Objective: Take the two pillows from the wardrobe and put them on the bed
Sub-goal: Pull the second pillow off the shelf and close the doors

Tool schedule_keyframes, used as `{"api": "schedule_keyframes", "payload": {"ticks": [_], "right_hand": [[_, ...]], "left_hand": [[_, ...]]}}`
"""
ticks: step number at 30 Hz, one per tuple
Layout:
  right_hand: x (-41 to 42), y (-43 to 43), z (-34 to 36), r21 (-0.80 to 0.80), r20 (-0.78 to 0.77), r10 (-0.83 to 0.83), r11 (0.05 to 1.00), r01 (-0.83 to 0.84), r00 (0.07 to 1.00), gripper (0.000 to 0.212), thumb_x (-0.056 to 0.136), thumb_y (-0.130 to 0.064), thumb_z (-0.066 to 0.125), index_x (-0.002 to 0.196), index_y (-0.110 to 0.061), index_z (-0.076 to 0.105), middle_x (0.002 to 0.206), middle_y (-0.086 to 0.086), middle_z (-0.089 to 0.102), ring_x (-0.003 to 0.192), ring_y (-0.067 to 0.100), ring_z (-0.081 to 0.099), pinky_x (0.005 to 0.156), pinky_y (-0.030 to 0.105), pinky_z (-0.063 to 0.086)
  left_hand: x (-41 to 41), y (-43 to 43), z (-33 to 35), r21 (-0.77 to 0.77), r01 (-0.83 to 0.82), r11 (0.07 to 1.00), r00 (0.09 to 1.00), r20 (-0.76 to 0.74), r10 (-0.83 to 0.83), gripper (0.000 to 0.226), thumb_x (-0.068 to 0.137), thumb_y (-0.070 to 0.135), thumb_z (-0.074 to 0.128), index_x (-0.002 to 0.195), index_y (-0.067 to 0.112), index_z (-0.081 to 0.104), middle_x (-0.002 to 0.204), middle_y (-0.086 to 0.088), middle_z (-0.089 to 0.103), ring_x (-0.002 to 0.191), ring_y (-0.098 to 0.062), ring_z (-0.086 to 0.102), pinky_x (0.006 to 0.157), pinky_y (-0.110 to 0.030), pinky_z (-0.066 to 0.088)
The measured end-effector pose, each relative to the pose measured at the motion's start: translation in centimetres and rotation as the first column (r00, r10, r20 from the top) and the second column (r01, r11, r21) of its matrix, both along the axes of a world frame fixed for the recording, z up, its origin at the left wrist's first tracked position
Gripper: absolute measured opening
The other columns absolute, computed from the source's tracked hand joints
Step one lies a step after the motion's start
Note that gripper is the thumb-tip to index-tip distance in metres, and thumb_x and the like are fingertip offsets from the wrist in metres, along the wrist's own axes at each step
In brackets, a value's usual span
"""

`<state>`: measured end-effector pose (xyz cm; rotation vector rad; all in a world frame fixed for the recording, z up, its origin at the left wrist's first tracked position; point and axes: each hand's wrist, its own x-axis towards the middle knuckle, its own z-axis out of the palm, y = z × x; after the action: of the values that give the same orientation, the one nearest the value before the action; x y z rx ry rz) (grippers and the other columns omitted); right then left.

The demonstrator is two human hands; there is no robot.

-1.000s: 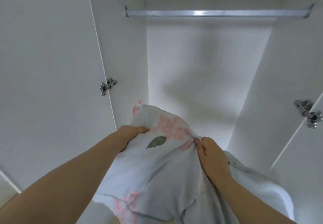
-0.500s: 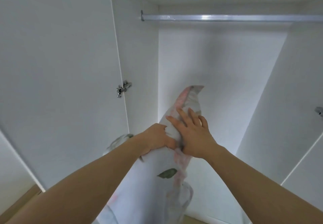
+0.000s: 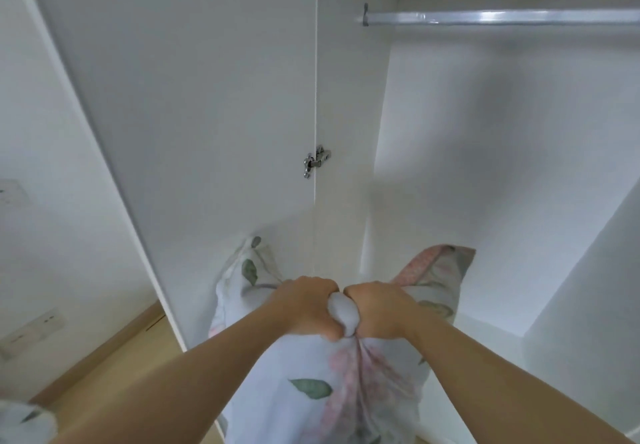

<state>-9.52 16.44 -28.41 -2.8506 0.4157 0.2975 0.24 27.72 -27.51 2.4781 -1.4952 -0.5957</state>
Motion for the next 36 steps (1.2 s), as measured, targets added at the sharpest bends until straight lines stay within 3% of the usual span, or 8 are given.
{"api": "schedule_keyframes", "payload": {"ticks": [5, 8, 11, 15, 20, 25, 29, 36], "right_hand": [[0.8, 2.4, -2.8, 0.088, -0.100, -0.017, 0.996, 0.026, 0.995, 0.028, 0.078, -0.023, 0.063, 0.105, -0.016, 0.059, 0.114, 0.007, 0.064, 0.106, 0.028, 0.060, 0.077, 0.029, 0.043], [0.8, 3.3, -4.9, 0.116, -0.081, 0.003, 0.993, 0.006, 0.997, 0.016, 0.074, -0.011, 0.058, 0.074, -0.020, 0.046, 0.107, 0.011, 0.064, 0.101, 0.030, 0.061, 0.069, 0.027, 0.039], [1.0, 4.3, -6.3, 0.131, -0.101, 0.006, 0.991, 0.007, 0.995, 0.015, 0.072, -0.005, 0.055, 0.080, -0.014, 0.047, 0.105, 0.014, 0.065, 0.099, 0.030, 0.062, 0.065, 0.026, 0.037], [2.1, 6.2, -7.4, 0.139, -0.150, 0.047, 0.990, -0.026, 0.988, 0.026, 0.072, -0.004, 0.056, 0.098, -0.007, 0.058, 0.110, 0.012, 0.065, 0.102, 0.028, 0.061, 0.066, 0.022, 0.035], [3.6, 7.9, -8.2, 0.161, -0.212, 0.081, 0.986, -0.047, 0.974, 0.031, 0.067, -0.006, 0.060, 0.097, -0.012, 0.060, 0.105, 0.009, 0.067, 0.097, 0.028, 0.064, 0.056, 0.022, 0.038], [4.1, 9.2, -9.0, 0.217, -0.256, 0.092, 0.975, -0.036, 0.962, 0.033, 0.064, -0.007, 0.064, 0.096, -0.015, 0.061, 0.099, 0.005, 0.067, 0.092, 0.026, 0.064, 0.051, 0.019, 0.035], [3.5, 9.6, -9.7, 0.272, -0.302, 0.074, 0.962, 0.012, 0.951, 0.024, 0.065, -0.005, 0.065, 0.066, -0.024, 0.049, 0.065, -0.008, 0.053, 0.071, 0.019, 0.057, 0.047, 0.018, 0.034], [1.7, 9.7, -11.0, 0.279, -0.360, 0.055, 0.959, 0.051, 0.931, 0.031, 0.065, -0.006, 0.068, 0.057, -0.022, 0.042, 0.076, 0.003, 0.059, 0.070, 0.018, 0.056, 0.049, 0.020, 0.035]], "left_hand": [[0.8, 4.0, -3.1, -0.041, -0.131, 0.991, 0.990, -0.064, 0.128, 0.058, 0.066, 0.049, 0.073, 0.115, 0.027, 0.051, 0.106, 0.009, 0.062, 0.098, -0.014, 0.057, 0.087, -0.029, 0.041], [1.8, 7.0, -5.1, -0.167, -0.317, 0.933, 0.913, -0.320, 0.253, 0.040, 0.075, 0.035, 0.072, 0.110, 0.024, 0.055, 0.104, 0.006, 0.059, 0.103, -0.013, 0.057, 0.087, -0.021, 0.045], [3.1, 9.4, -6.7, -0.270, -0.691, 0.670, 0.638, -0.664, 0.390, 0.015, 0.074, 0.018, 0.073, 0.084, 0.019, 0.061, 0.086, -0.004, 0.067, 0.083, -0.017, 0.064, 0.077, -0.026, 0.052], [4.5, 11.3, -8.2, -0.100, -0.948, 0.302, 0.244, -0.839, 0.487, 0.017, 0.082, 0.004, 0.056, 0.067, 0.011, 0.058, 0.061, -0.006, 0.050, 0.050, -0.015, 0.038, 0.047, -0.023, 0.031], [5.9, 13.5, -7.9, -0.074, -0.997, -0.029, 0.044, -0.822, 0.568, 0.018, 0.083, 0.011, 0.054, 0.099, 0.008, 0.045, 0.087, -0.009, 0.051, 0.064, -0.022, 0.046, 0.050, -0.028, 0.037], [7.6, 14.9, -6.6, -0.371, -0.910, 0.184, 0.393, -0.633, 0.667, 0.044, 0.084, 0.006, 0.052, 0.126, 0.013, 0.041, 0.121, -0.002, 0.050, 0.101, -0.022, 0.052, 0.089, -0.037, 0.045], [7.9, 15.7, -6.0, -0.387, -0.884, 0.262, 0.455, -0.583, 0.673, 0.033, 0.081, -0.002, 0.046, 0.110, 0.014, 0.051, 0.102, 0.000, 0.057, 0.087, -0.017, 0.054, 0.073, -0.028, 0.040], [6.5, 15.1, -5.5, -0.407, -0.793, 0.453, 0.604, -0.433, 0.669, 0.019, 0.082, 0.006, 0.053, 0.074, 0.021, 0.046, 0.076, 0.008, 0.057, 0.073, -0.014, 0.056, 0.057, -0.026, 0.040]]}}
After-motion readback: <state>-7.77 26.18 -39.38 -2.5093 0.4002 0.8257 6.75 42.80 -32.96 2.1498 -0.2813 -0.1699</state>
